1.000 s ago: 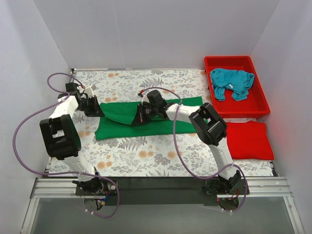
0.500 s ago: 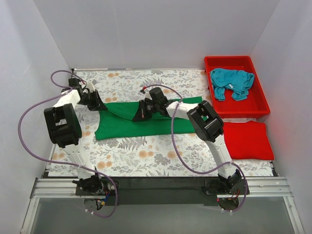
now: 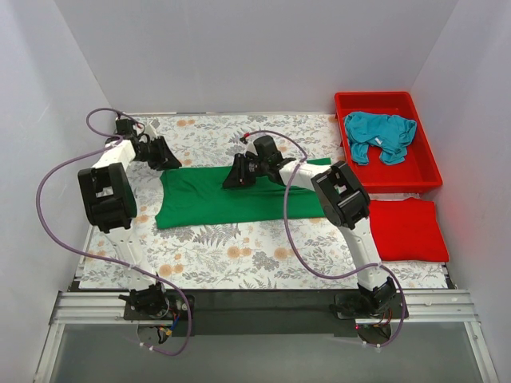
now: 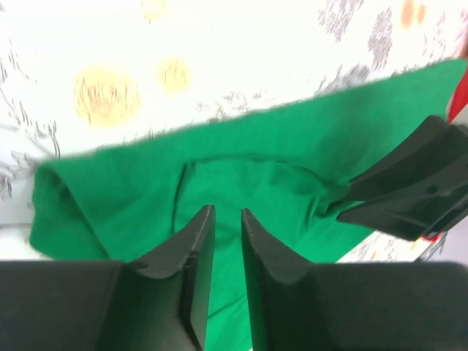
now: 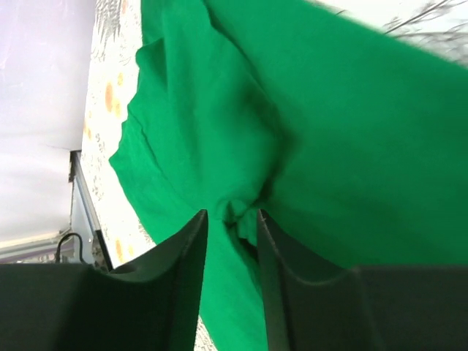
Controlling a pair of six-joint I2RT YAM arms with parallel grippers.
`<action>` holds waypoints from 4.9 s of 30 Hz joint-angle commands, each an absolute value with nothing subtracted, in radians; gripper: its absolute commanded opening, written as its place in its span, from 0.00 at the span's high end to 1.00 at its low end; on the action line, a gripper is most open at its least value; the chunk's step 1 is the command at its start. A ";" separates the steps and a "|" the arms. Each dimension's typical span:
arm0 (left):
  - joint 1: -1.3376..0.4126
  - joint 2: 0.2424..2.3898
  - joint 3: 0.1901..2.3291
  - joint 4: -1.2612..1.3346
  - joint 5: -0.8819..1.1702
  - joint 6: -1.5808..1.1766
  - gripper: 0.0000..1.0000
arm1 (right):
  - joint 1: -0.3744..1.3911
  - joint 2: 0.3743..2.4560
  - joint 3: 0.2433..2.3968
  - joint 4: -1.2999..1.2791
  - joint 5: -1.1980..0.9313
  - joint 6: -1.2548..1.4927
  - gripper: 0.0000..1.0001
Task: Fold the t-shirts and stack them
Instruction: Fold the tshirt
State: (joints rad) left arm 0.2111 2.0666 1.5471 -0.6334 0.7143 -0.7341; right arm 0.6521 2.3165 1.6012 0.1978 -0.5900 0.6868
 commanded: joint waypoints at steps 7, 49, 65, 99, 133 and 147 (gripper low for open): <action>0.199 1.893 1.487 -0.603 0.709 -0.738 0.74 | 0.597 2.218 1.582 0.224 -0.632 0.537 0.63; 0.046 2.020 1.339 -0.638 0.146 -0.588 0.81 | 0.238 2.052 1.441 -0.718 -0.163 -0.569 0.71; 0.041 2.156 2.050 -0.704 0.399 -0.633 0.67 | 0.321 1.937 1.572 -0.942 -0.373 -0.586 0.69; -0.104 2.003 1.611 -0.712 0.382 -0.647 0.66 | 1.022 1.738 1.170 -0.836 -0.494 -0.519 0.80; -0.219 2.158 1.949 -0.607 0.414 -0.672 0.57 | 0.449 2.213 1.934 -0.503 -0.529 -0.184 0.80; -0.207 2.154 1.713 -0.595 0.393 -0.670 0.64 | 0.495 2.375 1.983 -0.431 -0.333 -0.160 0.81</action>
State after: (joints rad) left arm -0.2115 2.1590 1.7187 -0.6060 0.4053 -0.6773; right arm 0.5072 2.3672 1.9659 -0.4789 -0.4023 -0.1787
